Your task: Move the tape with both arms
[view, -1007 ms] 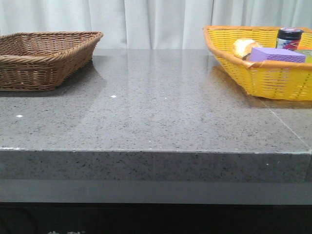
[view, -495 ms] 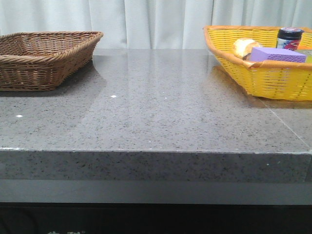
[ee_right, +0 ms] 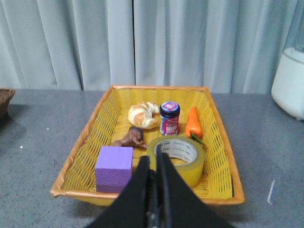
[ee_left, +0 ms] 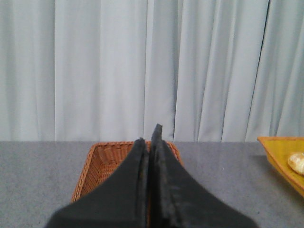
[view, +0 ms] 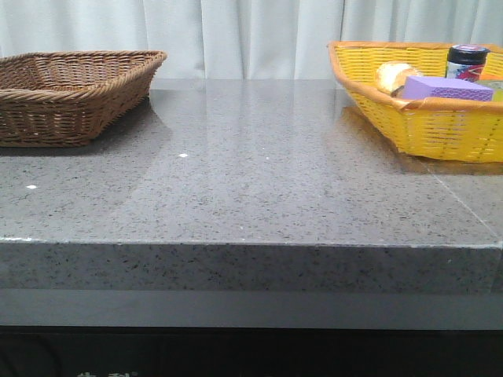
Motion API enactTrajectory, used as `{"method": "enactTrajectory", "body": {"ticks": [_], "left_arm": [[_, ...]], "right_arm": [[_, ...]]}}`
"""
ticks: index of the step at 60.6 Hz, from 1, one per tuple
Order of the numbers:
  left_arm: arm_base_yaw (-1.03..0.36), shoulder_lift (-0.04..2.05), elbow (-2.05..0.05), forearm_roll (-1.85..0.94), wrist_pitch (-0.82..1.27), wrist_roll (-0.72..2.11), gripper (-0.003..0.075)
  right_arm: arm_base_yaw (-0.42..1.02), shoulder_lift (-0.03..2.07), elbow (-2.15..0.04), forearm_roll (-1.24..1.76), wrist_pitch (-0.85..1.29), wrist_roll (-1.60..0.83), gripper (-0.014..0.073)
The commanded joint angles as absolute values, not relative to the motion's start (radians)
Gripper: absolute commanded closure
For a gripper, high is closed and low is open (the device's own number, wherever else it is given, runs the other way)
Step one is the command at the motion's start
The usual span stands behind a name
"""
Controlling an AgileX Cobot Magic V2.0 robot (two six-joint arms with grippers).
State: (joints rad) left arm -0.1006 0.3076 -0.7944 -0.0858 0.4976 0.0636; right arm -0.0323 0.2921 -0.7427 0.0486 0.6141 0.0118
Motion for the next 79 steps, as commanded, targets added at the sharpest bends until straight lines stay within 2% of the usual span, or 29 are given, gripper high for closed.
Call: {"method": "enactTrajectory", "body": {"ticks": [1,36,41,45,51,53,57,61,71,79], "left_arm": [[-0.098,0.409,-0.858,-0.095,0.491,0.058,0.0741],[-0.098,0.768,-0.865,-0.117,0.497,0.058,0.074],[-0.098,0.794,-0.865,-0.109,0.494,0.058,0.072],[-0.098,0.801,-0.865,-0.109,0.494,0.058,0.0651],[-0.098,0.801,-0.865,-0.109,0.491,0.058,0.0435],[-0.098,0.801,-0.865,-0.109,0.489,0.058,0.035],[-0.098,0.801,-0.865,-0.109,0.489,0.058,0.023],[-0.098,0.801,-0.865,-0.109,0.498,0.058,0.0179],[-0.102,0.801,-0.865,-0.118,0.501,0.062,0.0219],[-0.197,0.801,-0.865,-0.118,0.501,0.083,0.0229]], "right_arm": [[-0.041,0.376,-0.806,0.054,0.606,0.009,0.0662],[-0.041,0.68,-0.806,0.043,0.695,0.009,0.0648],[-0.041,0.702,-0.806,0.039,0.693,0.009,0.0558],[-0.041,0.712,-0.806,0.039,0.695,0.009,0.0436],[-0.041,0.713,-0.806,0.039,0.697,0.009,0.0184],[-0.041,0.713,-0.806,0.039,0.697,0.009,0.0127],[-0.041,0.713,-0.806,0.039,0.699,0.009,0.0022],[-0.041,0.713,-0.806,0.039,0.706,0.009,0.0001],[-0.041,0.713,-0.806,0.039,0.727,0.01,0.0001],[-0.043,0.738,-0.848,0.035,0.728,0.036,0.0001]]}}
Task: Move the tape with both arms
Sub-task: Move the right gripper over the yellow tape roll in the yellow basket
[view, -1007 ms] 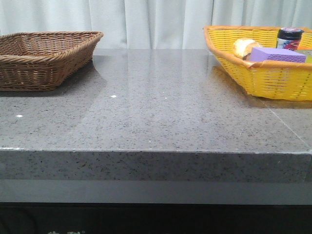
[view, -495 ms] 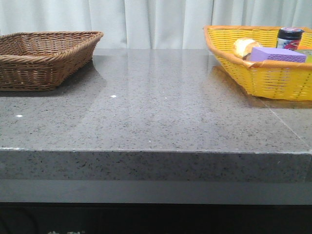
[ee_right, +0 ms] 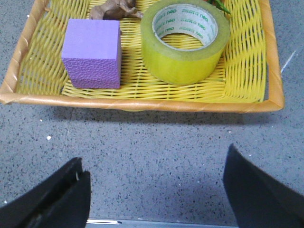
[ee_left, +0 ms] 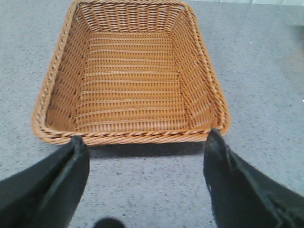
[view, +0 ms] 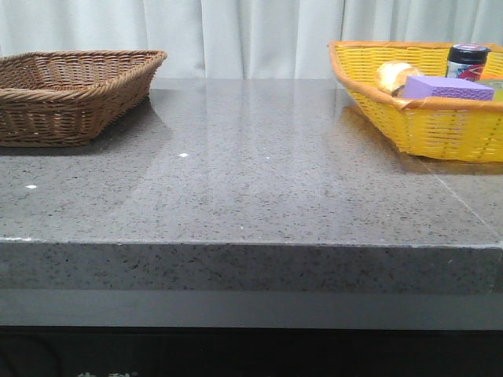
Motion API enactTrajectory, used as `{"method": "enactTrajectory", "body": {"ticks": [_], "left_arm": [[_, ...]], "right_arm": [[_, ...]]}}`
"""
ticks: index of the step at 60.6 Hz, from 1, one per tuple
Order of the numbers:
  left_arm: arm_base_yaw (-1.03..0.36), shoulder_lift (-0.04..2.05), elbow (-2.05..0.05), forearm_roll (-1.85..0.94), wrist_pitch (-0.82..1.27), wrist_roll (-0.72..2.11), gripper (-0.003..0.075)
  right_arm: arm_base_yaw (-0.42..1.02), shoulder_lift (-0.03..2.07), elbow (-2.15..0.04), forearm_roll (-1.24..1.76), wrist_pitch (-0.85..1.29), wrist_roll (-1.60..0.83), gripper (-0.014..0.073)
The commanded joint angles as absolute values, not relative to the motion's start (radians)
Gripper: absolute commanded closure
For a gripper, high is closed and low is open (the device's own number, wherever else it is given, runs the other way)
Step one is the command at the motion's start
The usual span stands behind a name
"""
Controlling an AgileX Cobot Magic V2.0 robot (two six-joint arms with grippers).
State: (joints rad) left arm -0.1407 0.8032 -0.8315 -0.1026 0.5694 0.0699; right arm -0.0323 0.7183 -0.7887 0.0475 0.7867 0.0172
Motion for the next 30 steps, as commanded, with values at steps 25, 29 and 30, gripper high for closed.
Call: {"method": "enactTrajectory", "body": {"ticks": [25,29,30], "left_arm": [[-0.617,0.794,-0.865,-0.109,0.564,0.111,0.023],[-0.653,0.794,-0.865,-0.109,0.569,0.111,0.023],[-0.663,0.794,-0.865,-0.109,0.569,0.111,0.023]], "right_arm": [[-0.17,1.026,-1.143,0.035,0.873,0.075,0.0001],[-0.185,1.083,-1.194,0.037,0.906,0.075,0.0001],[-0.188,1.102,-1.211,0.037,0.917,0.074,0.0001]]}}
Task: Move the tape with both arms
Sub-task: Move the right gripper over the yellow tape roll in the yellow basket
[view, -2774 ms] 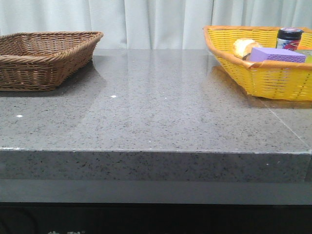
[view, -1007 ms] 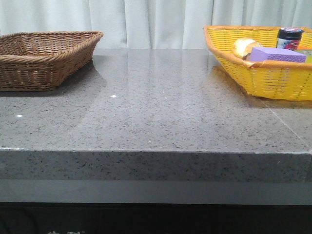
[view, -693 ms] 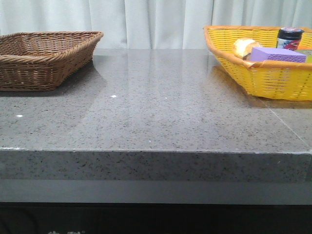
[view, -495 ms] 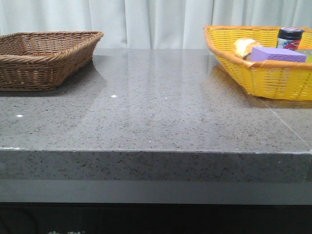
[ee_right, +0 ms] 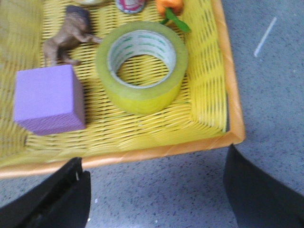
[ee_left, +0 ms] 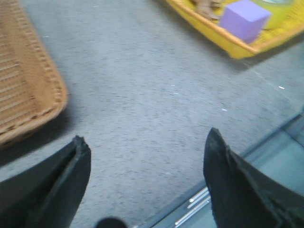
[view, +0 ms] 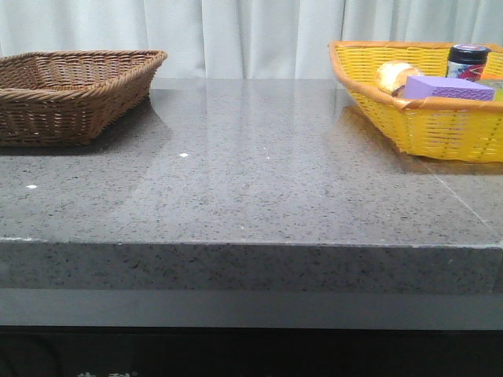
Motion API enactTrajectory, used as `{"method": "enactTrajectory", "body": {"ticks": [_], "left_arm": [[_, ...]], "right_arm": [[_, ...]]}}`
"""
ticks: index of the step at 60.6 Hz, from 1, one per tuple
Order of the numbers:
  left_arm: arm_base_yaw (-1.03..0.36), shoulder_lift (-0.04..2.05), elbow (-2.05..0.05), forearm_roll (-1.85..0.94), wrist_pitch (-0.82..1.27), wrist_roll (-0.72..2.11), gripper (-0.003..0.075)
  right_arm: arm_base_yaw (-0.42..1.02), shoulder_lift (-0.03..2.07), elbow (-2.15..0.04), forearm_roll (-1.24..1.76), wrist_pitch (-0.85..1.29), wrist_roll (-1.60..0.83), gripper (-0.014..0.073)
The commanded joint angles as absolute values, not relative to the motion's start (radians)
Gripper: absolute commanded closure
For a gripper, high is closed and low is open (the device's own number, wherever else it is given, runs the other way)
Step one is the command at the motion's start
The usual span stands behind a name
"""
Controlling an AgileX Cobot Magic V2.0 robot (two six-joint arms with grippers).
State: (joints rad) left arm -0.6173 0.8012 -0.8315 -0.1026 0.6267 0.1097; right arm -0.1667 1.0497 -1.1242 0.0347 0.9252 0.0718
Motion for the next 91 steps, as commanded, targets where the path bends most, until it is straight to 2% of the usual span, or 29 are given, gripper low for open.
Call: {"method": "enactTrajectory", "body": {"ticks": [1,28,43,47,60,91], "left_arm": [[-0.669,0.794,-0.865,-0.109,0.569,0.111,0.023],[-0.7,0.794,-0.865,-0.109,0.584,0.111,0.023],[-0.7,0.794,-0.865,-0.109,0.584,0.111,0.023],[-0.7,0.794,-0.865,-0.109,0.584,0.111,0.023],[-0.7,0.794,-0.865,-0.109,0.584,0.111,0.023],[-0.7,0.794,-0.865,-0.109,0.584,0.111,0.023]], "right_arm": [[-0.189,1.115,-1.223,0.037,0.925,0.073,0.0001],[-0.2,1.558,-1.624,0.047,1.198,-0.014,0.0001],[-0.2,1.728,-1.812,0.05,1.292,-0.047,0.0004],[-0.2,1.765,-1.854,0.05,1.31,-0.05,0.003],[-0.2,1.839,-1.922,0.051,1.327,-0.052,0.0119],[-0.2,1.928,-1.93,0.033,1.315,-0.089,0.0119]]}}
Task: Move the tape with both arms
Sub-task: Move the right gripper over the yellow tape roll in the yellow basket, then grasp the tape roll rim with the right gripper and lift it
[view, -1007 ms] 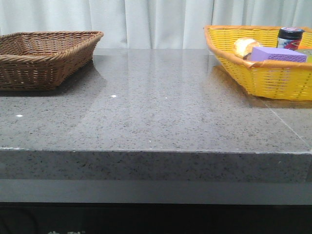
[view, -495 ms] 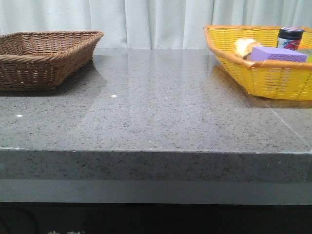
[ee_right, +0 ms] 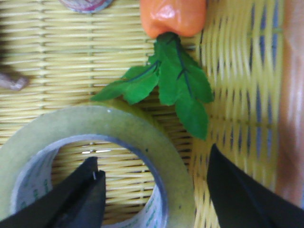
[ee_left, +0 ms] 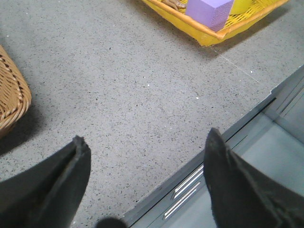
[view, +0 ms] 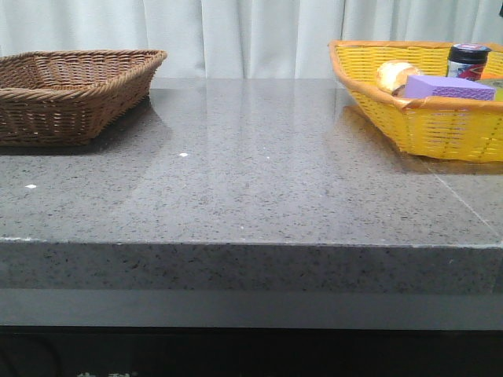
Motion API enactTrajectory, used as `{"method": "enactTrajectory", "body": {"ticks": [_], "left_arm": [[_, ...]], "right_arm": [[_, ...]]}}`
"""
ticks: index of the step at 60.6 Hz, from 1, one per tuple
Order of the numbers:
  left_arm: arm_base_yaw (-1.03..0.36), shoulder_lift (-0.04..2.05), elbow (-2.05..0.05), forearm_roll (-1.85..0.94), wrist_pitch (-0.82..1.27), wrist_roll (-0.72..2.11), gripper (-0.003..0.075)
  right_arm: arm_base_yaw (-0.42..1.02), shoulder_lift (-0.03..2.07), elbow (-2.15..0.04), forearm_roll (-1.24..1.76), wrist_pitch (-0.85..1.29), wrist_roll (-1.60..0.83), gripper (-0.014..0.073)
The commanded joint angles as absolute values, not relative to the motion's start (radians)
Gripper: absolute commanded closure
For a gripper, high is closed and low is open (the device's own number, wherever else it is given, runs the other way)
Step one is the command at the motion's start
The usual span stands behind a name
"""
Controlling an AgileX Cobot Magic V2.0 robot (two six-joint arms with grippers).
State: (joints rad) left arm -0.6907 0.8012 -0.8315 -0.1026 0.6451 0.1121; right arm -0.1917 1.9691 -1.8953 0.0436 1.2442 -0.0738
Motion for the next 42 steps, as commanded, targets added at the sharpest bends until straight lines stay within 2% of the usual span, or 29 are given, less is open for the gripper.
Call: {"method": "enactTrajectory", "body": {"ticks": [1,20,33,38,42], "left_arm": [[-0.7,0.794,-0.865,-0.109,0.584,0.111,0.023],[-0.7,0.794,-0.865,-0.109,0.584,0.111,0.023],[-0.7,0.794,-0.865,-0.109,0.584,0.111,0.023],[-0.7,0.794,-0.865,-0.109,0.584,0.111,0.023],[-0.7,0.794,-0.865,-0.109,0.584,0.111,0.023]], "right_arm": [[-0.2,1.93,-1.93,0.033,1.314,-0.09,0.0119],[-0.2,1.988,-1.93,0.034,1.325,-0.099,0.014],[-0.2,1.99,-1.93,0.034,1.331,-0.102,0.037],[-0.2,1.99,-1.93,0.034,1.331,-0.102,0.0419],[-0.2,1.988,-1.93,0.034,1.336,-0.102,0.0424]]}}
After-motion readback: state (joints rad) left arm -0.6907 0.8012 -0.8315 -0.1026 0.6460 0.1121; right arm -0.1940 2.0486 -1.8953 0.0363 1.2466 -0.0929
